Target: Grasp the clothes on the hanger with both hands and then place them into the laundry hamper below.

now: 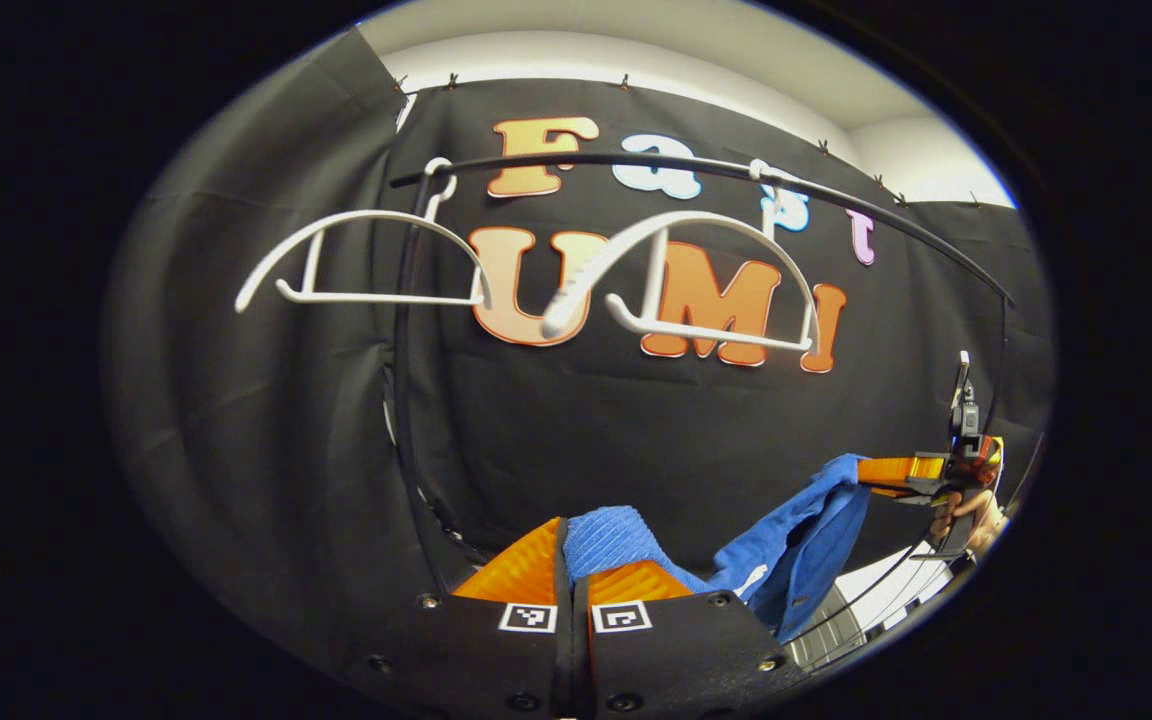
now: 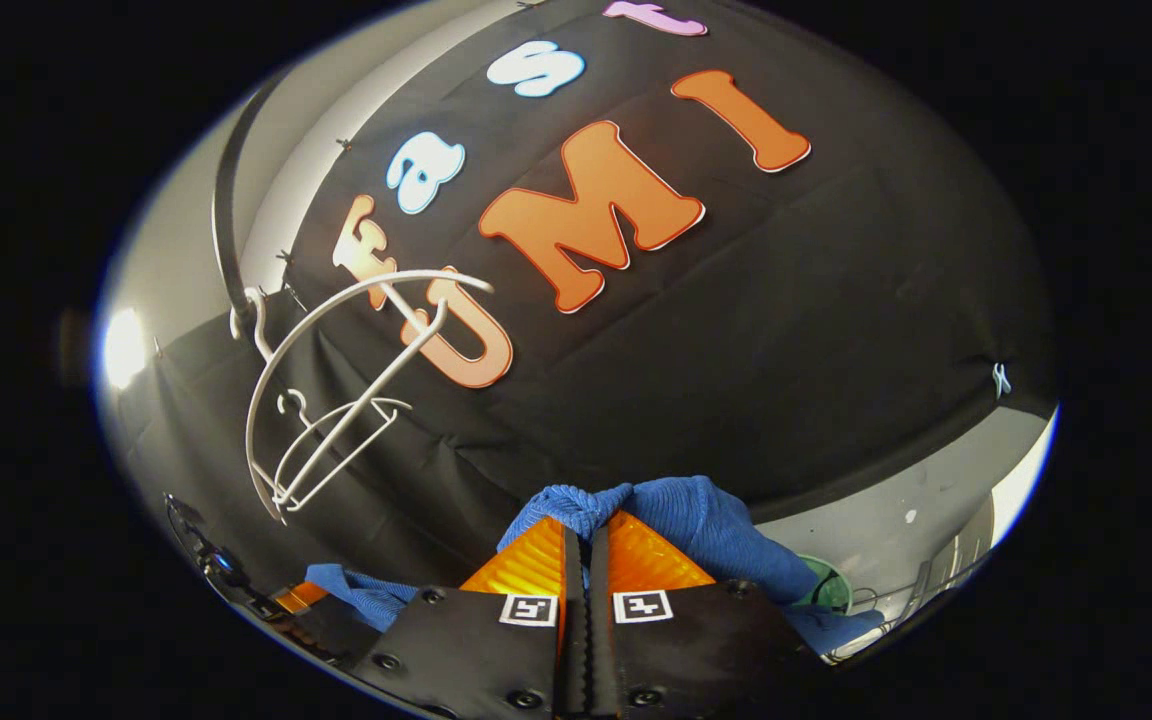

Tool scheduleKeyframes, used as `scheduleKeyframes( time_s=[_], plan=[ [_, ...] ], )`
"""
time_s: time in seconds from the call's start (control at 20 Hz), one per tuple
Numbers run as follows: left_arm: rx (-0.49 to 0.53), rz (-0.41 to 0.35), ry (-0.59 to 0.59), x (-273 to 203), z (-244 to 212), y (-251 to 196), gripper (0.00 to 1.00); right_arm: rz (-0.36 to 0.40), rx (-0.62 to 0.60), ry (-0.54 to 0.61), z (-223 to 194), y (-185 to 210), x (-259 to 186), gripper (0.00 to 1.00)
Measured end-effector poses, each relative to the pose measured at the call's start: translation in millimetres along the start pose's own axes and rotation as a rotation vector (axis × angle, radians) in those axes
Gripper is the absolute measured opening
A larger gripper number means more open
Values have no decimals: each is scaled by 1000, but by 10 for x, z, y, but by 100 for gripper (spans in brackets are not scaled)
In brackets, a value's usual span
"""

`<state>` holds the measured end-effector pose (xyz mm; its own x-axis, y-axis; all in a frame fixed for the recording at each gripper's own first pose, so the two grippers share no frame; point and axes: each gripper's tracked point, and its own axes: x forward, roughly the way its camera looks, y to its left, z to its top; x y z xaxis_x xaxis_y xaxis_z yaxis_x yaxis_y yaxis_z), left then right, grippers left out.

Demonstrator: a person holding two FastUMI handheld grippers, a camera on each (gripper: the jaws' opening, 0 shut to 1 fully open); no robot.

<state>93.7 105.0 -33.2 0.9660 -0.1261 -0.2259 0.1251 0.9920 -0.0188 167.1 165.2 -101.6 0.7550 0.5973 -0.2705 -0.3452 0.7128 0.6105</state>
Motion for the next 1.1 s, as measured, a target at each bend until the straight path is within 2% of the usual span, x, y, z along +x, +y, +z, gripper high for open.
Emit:
scheduleKeyframes(
  time_s=[0.55,0.85,1.1],
  plan=[
    [-3,-134,204,543,-813,-815,0,-186,-76,99,-686,-641,-50,7],
    [15,-154,360,906,-1324,-1020,0,-281,-84,167,-1045,-1058,69,7],
    [41,-164,491,1156,-1928,-1174,0,-365,-75,255,-1431,-1448,166,7]
  ],
)
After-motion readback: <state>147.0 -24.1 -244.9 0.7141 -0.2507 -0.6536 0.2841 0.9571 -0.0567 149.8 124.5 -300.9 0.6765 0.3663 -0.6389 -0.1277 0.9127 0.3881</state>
